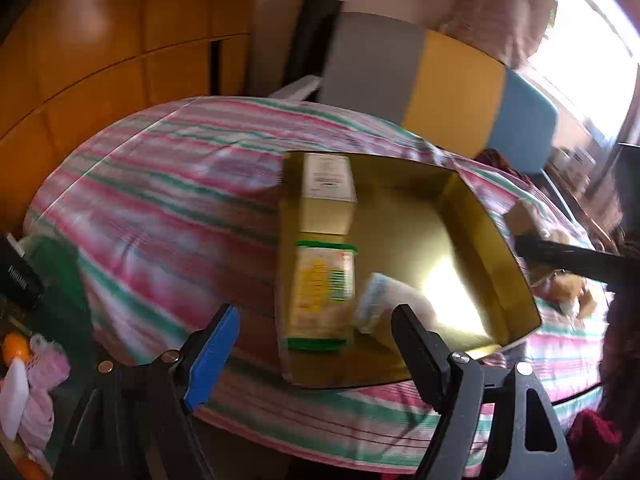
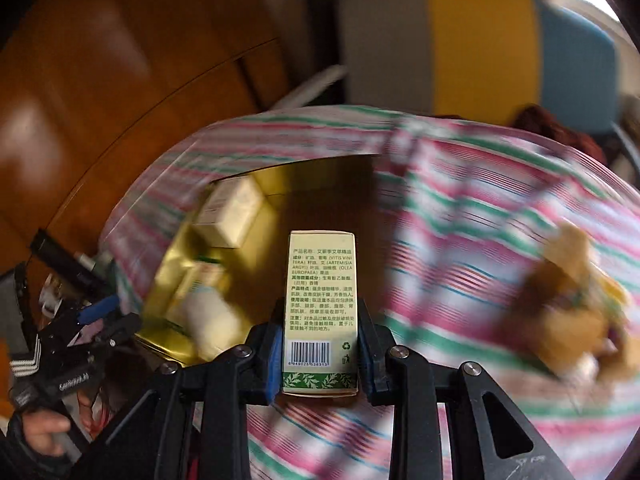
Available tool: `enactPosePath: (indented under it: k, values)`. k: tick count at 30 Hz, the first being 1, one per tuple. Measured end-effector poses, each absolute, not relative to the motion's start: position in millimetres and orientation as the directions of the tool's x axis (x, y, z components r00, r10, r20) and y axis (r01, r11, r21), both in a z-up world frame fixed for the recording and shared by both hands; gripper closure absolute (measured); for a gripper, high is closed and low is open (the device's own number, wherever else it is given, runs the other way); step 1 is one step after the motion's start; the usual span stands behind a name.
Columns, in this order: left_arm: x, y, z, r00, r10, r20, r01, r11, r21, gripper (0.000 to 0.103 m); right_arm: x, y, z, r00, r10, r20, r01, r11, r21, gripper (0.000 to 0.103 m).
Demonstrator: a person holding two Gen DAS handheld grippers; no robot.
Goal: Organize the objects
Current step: 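Carry the green box into the gold tray and open the right tool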
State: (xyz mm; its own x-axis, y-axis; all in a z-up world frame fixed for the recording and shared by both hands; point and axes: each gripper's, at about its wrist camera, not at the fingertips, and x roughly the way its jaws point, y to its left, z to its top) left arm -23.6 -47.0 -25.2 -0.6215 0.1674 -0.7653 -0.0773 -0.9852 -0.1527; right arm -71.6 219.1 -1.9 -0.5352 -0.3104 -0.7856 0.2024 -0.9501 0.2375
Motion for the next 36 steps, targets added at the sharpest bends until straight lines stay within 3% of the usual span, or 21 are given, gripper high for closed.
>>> enactPosePath:
  k: [9, 12, 16, 21, 23, 25, 36]
  values:
    - [-26.1, -81.2, -37.1, -0.603, 0.171, -0.779, -0.004, -0.977, -0.212, 0.029, -143.3, 133.8, -72.2, -0.385, -0.291, -0.876, 0.218, -0.951, 0.220, 0.072]
    - [-27.6, -83.1, -38.9, -0.605, 0.178, -0.776, -0.003, -0.975, -0.221, 0.029, -140.8, 114.1, -79.1, -0.328, -0.362, -0.873, 0.260, -0.923, 0.285, 0.062]
    - [-28.6, -82.6, -44.0, -0.592, 0.176, -0.786, 0.004, -0.975, -0.221, 0.029, -129.1, 101.3, -79.0, -0.317, -0.402, -0.859, 0.299, -0.902, 0.311, 0.058]
    - [-26.4, -79.7, -39.7, -0.601, 0.169, -0.781, -0.001, -0.978, -0.211, 0.029, -121.0, 106.7, -68.3, -0.360, -0.401, -0.842, 0.293, -0.906, 0.306, 0.054]
    - [-25.1, -77.5, -36.6, -0.608, 0.164, -0.777, -0.006, -0.979, -0.202, 0.029, -117.0, 110.3, -59.8, -0.389, -0.406, -0.827, 0.289, -0.906, 0.309, 0.044]
    - [-23.6, -74.1, -33.4, -0.614, 0.159, -0.773, -0.013, -0.982, -0.191, 0.029, -115.7, 112.7, -52.4, -0.417, -0.402, -0.815, 0.287, -0.909, 0.302, 0.042]
    - [-15.6, -47.0, -21.1, -0.623, 0.178, -0.761, -0.078, -0.983, -0.166, 0.029, -84.0, 137.2, -25.8, -0.532, -0.341, -0.775, 0.265, -0.936, 0.230, 0.038]
